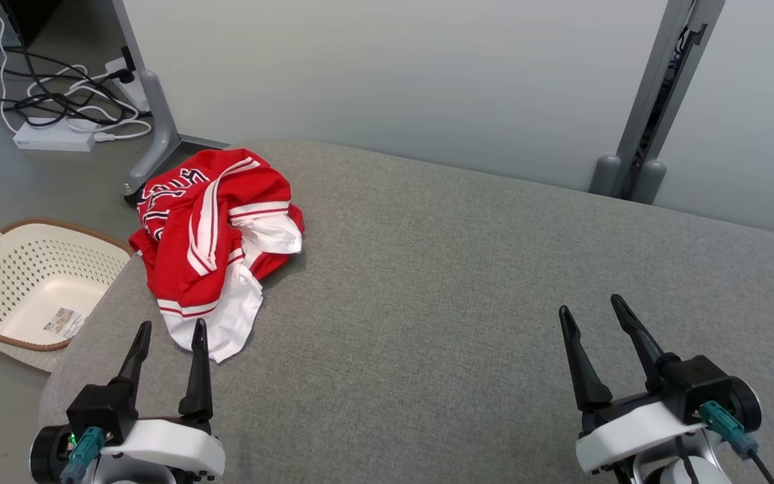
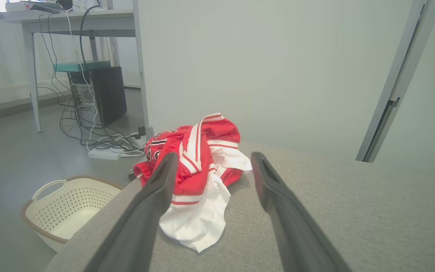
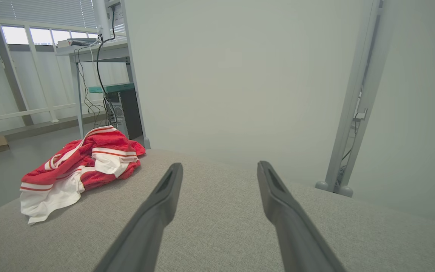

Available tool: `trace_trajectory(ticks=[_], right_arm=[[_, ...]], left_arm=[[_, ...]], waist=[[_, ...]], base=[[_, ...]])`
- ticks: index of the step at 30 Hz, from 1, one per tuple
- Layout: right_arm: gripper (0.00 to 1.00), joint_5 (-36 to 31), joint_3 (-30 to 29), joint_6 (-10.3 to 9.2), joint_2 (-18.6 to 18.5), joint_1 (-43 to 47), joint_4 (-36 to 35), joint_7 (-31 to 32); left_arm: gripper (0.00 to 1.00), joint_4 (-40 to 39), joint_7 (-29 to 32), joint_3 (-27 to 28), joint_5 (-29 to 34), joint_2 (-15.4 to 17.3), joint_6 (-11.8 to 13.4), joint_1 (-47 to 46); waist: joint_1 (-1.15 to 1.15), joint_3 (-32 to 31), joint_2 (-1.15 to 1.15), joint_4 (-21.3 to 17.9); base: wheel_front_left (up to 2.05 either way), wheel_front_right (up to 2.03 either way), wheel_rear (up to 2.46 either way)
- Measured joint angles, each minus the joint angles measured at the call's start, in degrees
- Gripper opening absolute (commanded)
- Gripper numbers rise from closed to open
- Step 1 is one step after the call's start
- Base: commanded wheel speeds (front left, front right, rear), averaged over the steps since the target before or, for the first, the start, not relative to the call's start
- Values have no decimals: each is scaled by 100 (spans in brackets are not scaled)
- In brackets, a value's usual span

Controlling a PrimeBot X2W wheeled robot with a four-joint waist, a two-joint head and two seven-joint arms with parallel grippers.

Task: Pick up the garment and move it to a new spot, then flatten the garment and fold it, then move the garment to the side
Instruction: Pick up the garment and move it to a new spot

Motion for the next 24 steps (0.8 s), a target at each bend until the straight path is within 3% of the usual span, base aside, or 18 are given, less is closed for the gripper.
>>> trace_trajectory(ticks=[13,24], right_arm=[[100,-45,16,0,0,-7,13,0],[100,-42,154,0,1,-395,14,-1]], left_arm=[[100,64,-1,127,24,-1,27,-33],[100,494,-1,435,23,1,44,-906]], waist=[[0,120,0,-22],[0,763,0,-48]], base=[[0,0,0],[0,0,0]])
